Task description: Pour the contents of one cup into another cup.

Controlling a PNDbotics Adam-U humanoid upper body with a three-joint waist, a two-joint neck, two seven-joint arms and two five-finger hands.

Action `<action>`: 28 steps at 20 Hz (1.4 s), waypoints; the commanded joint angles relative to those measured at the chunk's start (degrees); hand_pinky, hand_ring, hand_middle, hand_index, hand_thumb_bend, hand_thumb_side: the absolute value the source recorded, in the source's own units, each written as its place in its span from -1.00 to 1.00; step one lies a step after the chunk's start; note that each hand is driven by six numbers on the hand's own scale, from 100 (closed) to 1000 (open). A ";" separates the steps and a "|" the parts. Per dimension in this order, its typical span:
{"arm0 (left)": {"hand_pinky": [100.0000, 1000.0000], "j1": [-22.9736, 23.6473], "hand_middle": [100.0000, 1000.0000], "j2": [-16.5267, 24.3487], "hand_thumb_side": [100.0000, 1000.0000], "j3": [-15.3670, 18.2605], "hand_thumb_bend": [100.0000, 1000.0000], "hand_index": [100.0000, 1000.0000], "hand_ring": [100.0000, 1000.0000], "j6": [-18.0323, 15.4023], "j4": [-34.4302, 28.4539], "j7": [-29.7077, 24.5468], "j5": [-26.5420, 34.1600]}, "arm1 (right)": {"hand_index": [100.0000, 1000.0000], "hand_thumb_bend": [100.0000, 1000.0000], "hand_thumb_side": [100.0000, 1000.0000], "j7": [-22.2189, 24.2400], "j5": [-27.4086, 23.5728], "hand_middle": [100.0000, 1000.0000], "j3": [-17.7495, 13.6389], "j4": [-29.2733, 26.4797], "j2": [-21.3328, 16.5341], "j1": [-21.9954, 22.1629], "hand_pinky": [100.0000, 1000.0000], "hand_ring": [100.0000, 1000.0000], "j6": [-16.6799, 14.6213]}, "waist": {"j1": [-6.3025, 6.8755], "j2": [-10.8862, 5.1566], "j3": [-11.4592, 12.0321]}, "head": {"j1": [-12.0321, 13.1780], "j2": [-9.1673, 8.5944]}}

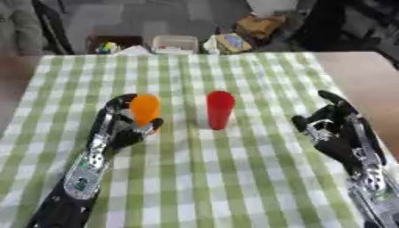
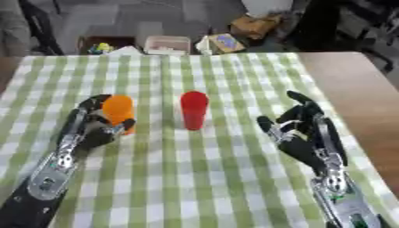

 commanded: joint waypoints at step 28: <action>-0.12 2.02 -0.23 1.61 -0.92 -0.88 -0.99 0.17 0.00 0.96 -10.35 5.45 1.92 | 0.71 0.15 -0.41 0.77 -0.41 -0.32 0.15 -0.13 -1.09 -0.98 -0.23 -0.01 -0.04 | -0.24 -0.93 1.23 | -0.67 -0.72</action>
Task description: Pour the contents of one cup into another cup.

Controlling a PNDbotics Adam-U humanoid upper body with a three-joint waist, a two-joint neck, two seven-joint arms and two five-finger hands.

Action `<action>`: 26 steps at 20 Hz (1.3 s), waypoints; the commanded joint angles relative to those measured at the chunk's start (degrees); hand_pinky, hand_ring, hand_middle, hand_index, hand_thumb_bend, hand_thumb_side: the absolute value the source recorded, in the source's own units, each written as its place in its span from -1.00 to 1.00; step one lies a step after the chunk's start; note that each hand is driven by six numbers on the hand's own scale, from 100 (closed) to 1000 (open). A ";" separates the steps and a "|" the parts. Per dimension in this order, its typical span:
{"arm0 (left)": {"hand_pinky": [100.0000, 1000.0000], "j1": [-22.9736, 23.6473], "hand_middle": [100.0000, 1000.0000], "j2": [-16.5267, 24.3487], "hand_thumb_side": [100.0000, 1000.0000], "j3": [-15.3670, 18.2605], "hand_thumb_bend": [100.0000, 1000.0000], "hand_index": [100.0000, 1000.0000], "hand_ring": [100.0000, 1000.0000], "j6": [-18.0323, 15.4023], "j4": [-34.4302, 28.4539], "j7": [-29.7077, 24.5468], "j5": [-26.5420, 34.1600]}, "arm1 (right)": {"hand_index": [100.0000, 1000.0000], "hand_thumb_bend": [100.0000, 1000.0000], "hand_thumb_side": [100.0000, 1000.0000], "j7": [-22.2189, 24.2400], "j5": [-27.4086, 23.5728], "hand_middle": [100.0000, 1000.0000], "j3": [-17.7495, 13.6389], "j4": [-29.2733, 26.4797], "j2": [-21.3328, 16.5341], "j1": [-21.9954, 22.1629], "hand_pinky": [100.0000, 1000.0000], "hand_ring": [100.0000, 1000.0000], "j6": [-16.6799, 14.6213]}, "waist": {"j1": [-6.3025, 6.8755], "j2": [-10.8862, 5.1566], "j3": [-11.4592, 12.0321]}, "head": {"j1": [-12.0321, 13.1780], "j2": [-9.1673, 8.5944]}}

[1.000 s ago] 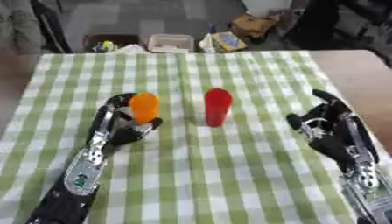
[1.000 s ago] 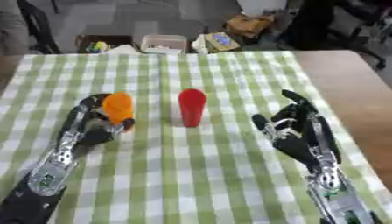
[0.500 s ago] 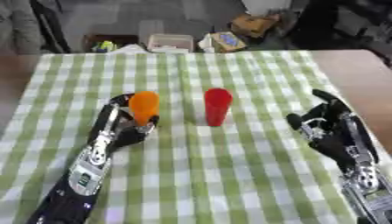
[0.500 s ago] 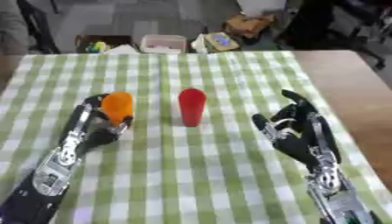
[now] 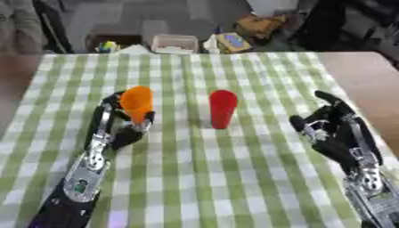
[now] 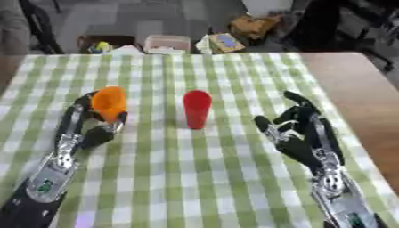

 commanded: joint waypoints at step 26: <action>-0.30 11.65 -0.75 8.13 -0.95 -4.03 -0.80 -0.08 -0.40 8.55 -28.02 -3.69 12.22 | 0.80 0.33 -0.44 2.91 12.96 -0.14 5.87 19.17 -3.81 -15.63 0.00 0.30 -6.78 | 1.76 -2.44 5.84 | -4.37 -0.61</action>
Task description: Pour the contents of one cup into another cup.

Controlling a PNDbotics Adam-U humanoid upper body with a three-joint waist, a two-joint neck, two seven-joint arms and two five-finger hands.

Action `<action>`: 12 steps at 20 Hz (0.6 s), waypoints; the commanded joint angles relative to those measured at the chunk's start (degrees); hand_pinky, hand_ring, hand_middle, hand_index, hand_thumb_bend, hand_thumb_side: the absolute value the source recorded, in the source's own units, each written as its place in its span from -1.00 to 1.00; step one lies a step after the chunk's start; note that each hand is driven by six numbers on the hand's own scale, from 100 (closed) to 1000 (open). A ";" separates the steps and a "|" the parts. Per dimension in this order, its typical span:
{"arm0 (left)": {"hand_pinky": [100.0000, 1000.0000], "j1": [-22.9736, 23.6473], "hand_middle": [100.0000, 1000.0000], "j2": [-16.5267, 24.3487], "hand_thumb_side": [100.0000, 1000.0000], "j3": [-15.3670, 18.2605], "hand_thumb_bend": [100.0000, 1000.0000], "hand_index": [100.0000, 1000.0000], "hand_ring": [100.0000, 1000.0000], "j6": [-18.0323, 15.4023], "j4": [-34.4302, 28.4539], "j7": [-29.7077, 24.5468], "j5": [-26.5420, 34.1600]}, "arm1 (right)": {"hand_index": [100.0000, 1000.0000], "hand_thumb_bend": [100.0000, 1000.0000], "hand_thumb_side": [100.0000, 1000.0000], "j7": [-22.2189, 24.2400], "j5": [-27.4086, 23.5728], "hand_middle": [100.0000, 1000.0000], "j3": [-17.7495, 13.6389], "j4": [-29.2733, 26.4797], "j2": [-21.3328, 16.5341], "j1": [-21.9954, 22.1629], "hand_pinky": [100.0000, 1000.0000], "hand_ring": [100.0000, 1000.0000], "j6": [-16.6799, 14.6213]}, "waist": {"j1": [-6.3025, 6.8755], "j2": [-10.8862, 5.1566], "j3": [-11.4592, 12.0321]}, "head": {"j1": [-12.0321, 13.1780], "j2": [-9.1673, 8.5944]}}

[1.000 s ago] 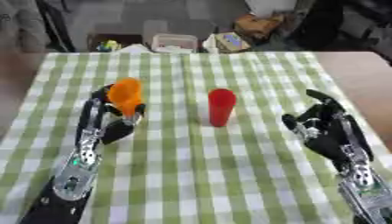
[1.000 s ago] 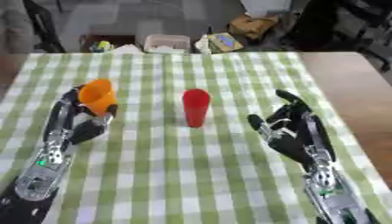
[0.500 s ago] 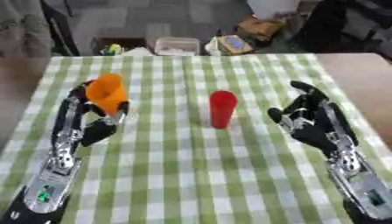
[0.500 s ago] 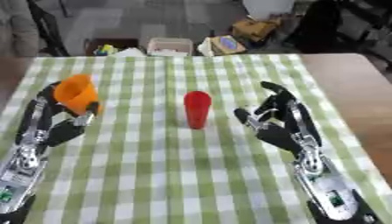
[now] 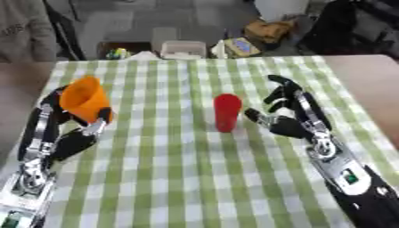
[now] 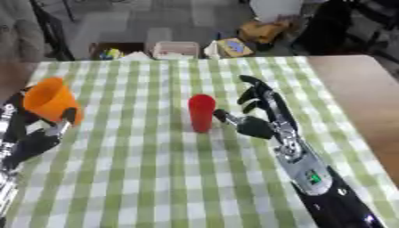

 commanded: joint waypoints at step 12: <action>-0.28 0.18 -0.72 0.36 -0.93 -0.61 -0.79 -0.06 -0.36 0.35 -2.43 -2.37 1.00 | 0.83 0.41 -0.43 0.86 7.27 -0.09 0.41 9.79 2.26 -5.29 0.09 0.39 -5.77 | 0.61 -0.75 1.34 | -0.50 -0.61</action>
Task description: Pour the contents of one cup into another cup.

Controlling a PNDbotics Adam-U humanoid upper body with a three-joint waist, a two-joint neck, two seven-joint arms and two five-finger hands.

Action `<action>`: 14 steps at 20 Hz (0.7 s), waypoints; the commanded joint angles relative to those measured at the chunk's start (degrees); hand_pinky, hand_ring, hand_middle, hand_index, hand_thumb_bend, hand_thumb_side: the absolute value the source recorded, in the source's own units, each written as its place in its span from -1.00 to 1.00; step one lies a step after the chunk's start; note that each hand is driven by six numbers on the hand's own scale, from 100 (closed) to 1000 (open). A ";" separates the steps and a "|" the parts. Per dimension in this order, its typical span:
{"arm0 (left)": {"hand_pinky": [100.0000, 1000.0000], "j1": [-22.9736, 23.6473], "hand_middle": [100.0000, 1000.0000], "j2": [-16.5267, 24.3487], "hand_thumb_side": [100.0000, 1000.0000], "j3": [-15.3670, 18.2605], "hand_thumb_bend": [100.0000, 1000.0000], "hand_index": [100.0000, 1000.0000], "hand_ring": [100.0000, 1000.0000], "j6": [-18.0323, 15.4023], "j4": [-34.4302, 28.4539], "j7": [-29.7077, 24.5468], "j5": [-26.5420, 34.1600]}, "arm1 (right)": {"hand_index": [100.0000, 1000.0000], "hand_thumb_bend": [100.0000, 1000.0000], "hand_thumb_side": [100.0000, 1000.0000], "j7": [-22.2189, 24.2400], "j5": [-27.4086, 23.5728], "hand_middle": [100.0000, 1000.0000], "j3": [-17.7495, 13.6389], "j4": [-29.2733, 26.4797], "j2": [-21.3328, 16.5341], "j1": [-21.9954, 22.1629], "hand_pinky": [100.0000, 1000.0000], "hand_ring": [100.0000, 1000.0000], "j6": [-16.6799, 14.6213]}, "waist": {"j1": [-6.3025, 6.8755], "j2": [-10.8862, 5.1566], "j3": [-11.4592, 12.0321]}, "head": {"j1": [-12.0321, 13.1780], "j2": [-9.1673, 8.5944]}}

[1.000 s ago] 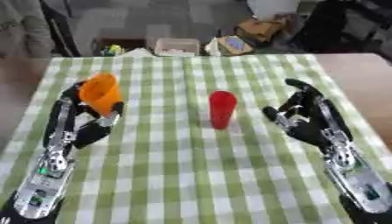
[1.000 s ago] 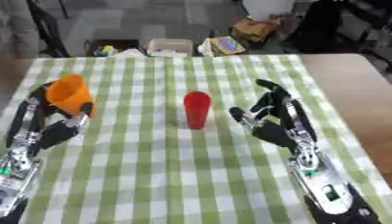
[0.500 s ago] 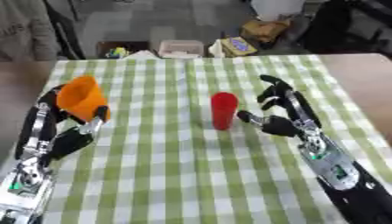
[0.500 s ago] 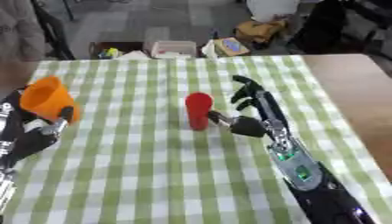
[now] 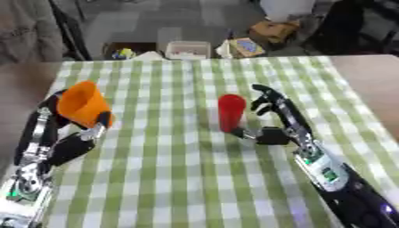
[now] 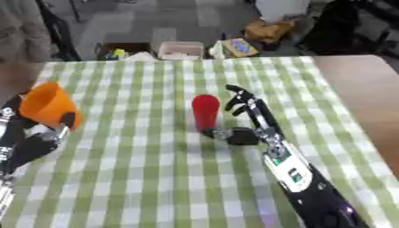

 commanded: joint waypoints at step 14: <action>-0.27 -0.34 -0.72 0.04 -0.92 -0.35 -0.85 -0.05 -0.35 -0.07 -1.42 -1.14 0.32 | 0.81 0.41 -0.41 -0.44 1.21 -0.12 -0.63 4.57 0.89 -4.47 0.05 0.34 -1.13 | 0.69 -0.21 1.25 | -0.54 -0.57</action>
